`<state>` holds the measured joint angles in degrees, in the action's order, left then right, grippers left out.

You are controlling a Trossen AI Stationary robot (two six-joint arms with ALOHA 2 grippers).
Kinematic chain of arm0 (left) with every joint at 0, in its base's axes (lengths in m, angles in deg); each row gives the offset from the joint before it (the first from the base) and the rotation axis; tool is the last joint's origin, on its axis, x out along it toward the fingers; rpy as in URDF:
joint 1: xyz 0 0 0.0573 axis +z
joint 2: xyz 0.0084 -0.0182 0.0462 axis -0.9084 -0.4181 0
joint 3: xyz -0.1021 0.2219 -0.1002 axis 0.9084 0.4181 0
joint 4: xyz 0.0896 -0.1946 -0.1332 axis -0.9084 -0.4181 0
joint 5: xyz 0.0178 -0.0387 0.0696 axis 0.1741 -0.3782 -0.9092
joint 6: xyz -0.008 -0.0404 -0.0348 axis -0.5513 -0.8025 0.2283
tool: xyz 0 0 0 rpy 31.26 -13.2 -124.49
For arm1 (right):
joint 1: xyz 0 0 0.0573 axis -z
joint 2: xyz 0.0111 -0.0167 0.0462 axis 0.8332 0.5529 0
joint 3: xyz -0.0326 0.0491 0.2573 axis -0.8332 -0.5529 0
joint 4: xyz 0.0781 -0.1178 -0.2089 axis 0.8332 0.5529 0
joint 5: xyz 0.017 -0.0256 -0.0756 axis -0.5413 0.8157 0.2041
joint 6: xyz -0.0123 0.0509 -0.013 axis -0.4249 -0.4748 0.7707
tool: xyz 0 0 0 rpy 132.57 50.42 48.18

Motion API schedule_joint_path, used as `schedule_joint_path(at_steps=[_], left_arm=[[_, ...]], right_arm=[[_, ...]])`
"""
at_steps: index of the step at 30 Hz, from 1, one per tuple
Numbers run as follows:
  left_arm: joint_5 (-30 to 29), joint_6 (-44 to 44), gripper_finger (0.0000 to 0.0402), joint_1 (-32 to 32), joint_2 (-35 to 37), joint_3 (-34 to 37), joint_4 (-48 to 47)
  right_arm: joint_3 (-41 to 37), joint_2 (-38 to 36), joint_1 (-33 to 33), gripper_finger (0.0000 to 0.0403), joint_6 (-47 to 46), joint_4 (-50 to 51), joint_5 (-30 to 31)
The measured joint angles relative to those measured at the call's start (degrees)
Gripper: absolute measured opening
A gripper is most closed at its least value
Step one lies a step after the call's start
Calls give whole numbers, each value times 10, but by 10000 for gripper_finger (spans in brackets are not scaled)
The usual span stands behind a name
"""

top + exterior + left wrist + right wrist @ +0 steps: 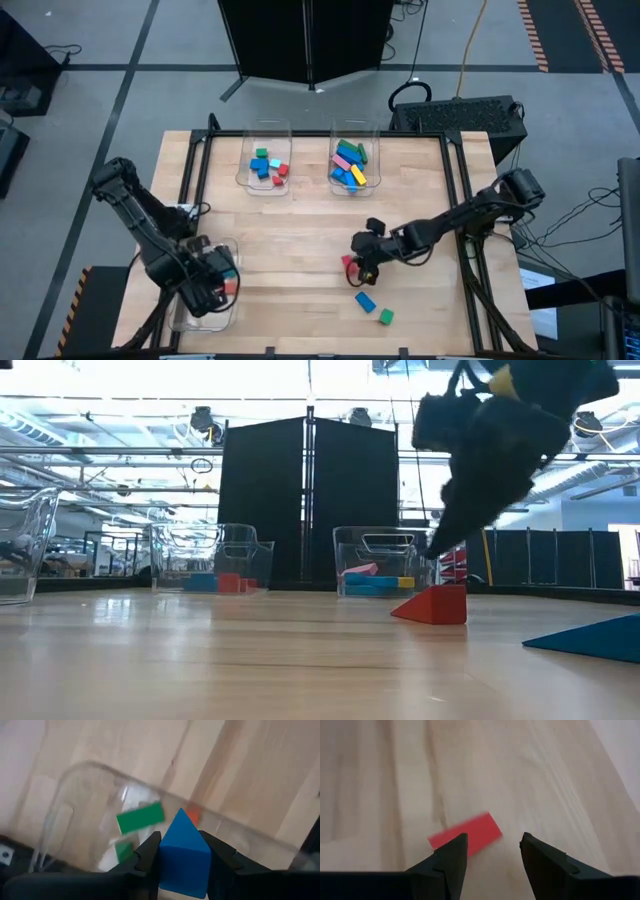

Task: Sort blocks by size
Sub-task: Put the blue triangular block into the bottom transparent bin, then put the red triangular block into the bottom transparent bin

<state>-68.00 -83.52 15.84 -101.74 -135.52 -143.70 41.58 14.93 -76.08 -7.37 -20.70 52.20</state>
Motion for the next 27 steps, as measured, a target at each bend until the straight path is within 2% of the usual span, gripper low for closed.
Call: schedule_joint_path(at_steps=[6, 13, 18, 23, 27], left_arm=[[31, -2, 107, -23, 0, 12, 16], [41, -26, 116, -53, -25, 28, 8], [78, -99, 164, -54, -45, 56, 7], [94, -119, 220, -54, -51, 61, 8], [95, -115, 253, -54, -51, 61, 4]], right_arm=[[0, 0, -45, 176, -88, 32, 39], [0, 0, -70, 176, -98, 25, 59], [0, 0, -65, 177, -226, 2, 54], [0, 2, -62, 191, -273, 1, 62], [0, 32, -63, 208, -312, -7, 68]])
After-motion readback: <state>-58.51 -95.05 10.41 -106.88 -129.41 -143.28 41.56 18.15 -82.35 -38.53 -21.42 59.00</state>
